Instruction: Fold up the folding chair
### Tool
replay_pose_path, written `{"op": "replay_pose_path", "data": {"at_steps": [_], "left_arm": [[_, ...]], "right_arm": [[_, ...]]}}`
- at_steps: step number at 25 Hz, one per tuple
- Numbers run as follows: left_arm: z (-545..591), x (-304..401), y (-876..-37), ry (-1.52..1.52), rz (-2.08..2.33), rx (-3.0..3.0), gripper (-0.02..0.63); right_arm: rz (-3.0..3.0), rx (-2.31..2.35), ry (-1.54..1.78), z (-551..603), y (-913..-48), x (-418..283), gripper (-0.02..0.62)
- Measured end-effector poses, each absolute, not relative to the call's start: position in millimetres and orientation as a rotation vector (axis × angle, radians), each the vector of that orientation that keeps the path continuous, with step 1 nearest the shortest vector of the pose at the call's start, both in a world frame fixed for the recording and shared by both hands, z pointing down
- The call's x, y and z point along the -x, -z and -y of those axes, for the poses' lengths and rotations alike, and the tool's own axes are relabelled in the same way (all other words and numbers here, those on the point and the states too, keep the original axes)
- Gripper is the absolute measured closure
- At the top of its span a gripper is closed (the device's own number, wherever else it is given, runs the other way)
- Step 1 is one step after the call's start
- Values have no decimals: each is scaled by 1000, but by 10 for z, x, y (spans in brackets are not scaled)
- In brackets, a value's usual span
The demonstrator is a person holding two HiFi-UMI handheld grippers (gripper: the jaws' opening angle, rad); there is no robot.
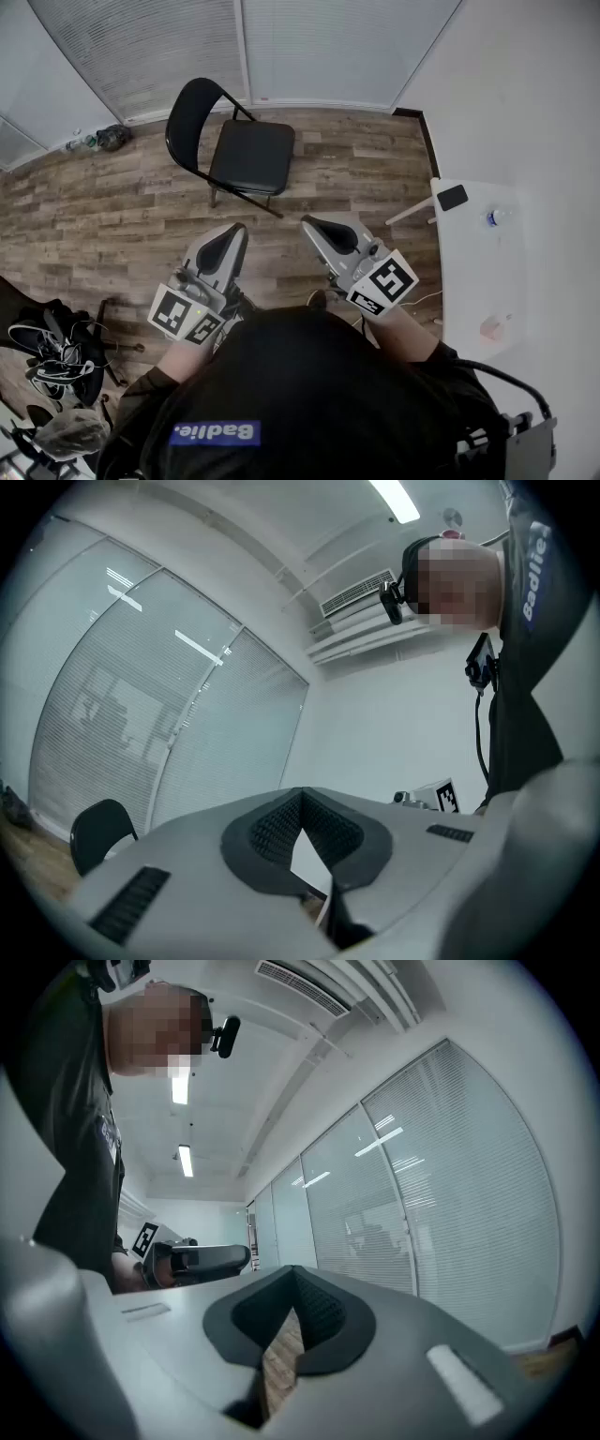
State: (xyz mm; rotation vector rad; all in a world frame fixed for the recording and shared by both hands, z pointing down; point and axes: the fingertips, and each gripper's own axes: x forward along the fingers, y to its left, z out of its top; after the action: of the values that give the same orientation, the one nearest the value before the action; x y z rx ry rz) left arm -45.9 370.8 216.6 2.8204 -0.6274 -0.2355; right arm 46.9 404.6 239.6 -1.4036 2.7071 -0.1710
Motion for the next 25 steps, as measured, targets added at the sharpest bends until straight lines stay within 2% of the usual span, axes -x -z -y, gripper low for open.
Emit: {"op": "replay_pose_path", "data": {"at_steps": [14, 25], "left_arm": [[-3606, 464, -2227, 217, 650, -2808, 602], [-3381, 765, -2175, 188, 663, -2848, 601]], "right_arm": [[-2676, 1415, 186, -3945, -2434, -531, 595], [-2672, 1447, 190, -3737, -2428, -299, 595]]}}
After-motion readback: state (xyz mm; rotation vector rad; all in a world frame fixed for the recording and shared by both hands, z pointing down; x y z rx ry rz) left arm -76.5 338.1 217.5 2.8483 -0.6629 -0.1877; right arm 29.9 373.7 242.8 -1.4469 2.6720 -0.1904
